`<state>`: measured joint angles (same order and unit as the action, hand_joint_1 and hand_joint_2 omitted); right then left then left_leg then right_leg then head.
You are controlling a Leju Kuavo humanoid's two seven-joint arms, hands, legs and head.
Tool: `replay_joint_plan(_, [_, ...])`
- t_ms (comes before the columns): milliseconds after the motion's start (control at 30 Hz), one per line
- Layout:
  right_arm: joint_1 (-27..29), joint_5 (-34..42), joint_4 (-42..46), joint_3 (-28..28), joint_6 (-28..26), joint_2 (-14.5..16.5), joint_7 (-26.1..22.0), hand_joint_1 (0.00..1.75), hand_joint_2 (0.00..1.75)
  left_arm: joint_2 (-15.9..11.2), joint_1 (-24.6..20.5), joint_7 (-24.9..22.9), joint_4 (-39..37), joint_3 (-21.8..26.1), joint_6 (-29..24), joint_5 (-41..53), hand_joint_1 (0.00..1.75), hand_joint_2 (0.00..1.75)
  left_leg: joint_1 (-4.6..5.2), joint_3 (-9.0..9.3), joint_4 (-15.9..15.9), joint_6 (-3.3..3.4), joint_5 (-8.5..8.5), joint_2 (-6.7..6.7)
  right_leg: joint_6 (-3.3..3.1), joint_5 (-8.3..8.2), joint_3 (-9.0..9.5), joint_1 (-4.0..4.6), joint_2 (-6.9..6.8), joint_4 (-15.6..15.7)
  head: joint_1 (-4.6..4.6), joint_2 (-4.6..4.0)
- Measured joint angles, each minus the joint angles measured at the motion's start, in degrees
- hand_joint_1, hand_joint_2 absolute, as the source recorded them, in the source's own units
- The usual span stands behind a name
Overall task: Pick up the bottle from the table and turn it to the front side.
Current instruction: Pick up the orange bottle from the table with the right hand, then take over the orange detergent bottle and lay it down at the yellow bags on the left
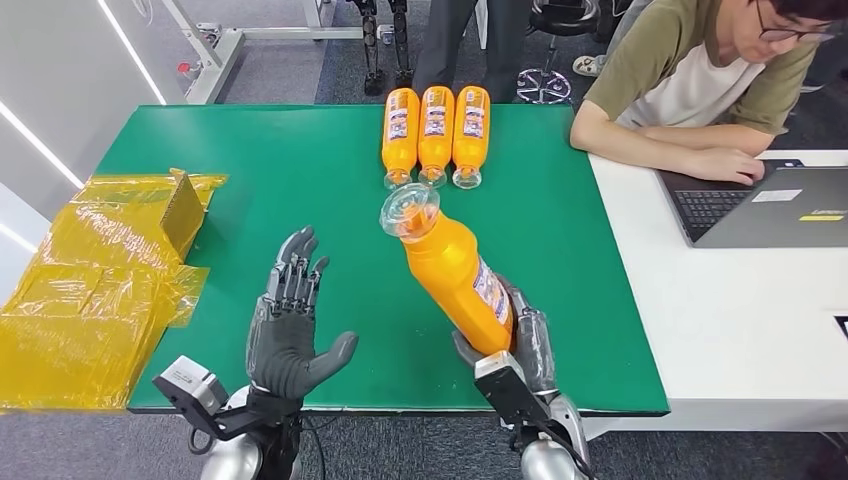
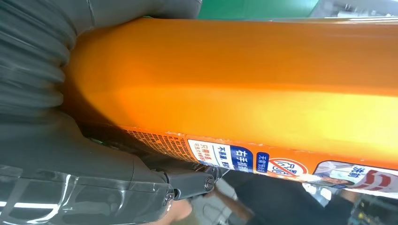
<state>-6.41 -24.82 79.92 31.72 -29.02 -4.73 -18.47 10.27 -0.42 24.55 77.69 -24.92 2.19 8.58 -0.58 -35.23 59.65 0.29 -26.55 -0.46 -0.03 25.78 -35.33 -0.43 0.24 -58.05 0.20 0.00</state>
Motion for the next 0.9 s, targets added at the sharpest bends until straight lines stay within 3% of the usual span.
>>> replay_joint_plan(167, [0.9, -0.2, 1.1, 0.6, 1.3, 0.8, 0.3, 1.55, 1.75, 0.0, -0.6, 0.0, -1.3, -1.0, 1.2, -0.3, 0.0, 1.75, 0.01, 0.0, 0.0, 0.0, 0.0, 0.0, 0.0, 0.0, 0.0, 0.01, 0.0, 0.0, -0.01, 0.0])
replay_joint_plan(300, [1.1, -0.2, 1.5, 0.8, 1.3, 1.0, 0.4, 1.74, 1.75, 0.0, -1.0, 0.0, -2.2, -1.1, 1.4, -0.3, 0.0, 1.75, 0.01, 0.0, 0.0, 0.0, 0.0, 0.0, -0.01, 0.0, 0.0, 0.01, 0.0, 0.0, -0.01, 0.0])
replay_joint_plan(400, [1.1, -2.1, 1.7, 1.1, 3.1, 1.1, 1.2, 1.75, 1.75, 0.0, -1.3, 0.0, -2.7, -1.3, 2.7, -0.8, 0.0, 1.75, 0.01, 0.0, 0.0, 0.0, 0.0, 0.0, -0.01, 0.0, 0.0, 0.02, 0.0, 0.0, -0.01, 0.0])
replay_joint_plan(900, [0.7, -18.9, 1.9, 5.3, 23.2, 0.3, 5.1, 1.67, 1.75, -1.2, -3.7, -0.2, -5.4, -1.8, 5.8, -2.9, 0.0, 1.75, 0.01, 0.02, 0.0, 0.0, 0.0, 0.07, -0.01, 0.0, -0.01, 0.01, 0.05, 0.0, 0.0, 0.0])
